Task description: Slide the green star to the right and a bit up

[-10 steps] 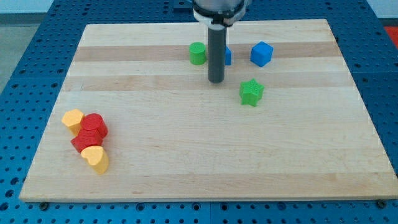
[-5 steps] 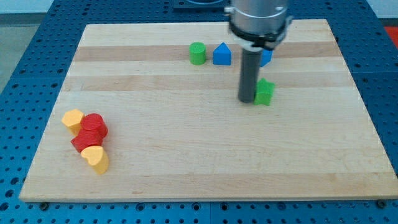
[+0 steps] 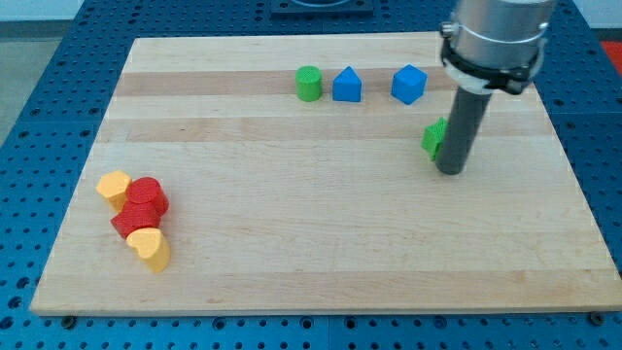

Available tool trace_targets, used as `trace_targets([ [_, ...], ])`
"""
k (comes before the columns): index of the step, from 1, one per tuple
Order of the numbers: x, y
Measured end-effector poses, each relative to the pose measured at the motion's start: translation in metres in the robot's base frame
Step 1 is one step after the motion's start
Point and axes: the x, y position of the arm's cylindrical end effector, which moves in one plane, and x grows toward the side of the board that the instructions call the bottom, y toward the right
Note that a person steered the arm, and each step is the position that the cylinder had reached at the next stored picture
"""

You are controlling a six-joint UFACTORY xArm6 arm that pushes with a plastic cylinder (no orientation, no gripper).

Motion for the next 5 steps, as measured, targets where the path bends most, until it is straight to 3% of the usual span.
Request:
trace_targets([
  [5,-0.035,-0.042],
])
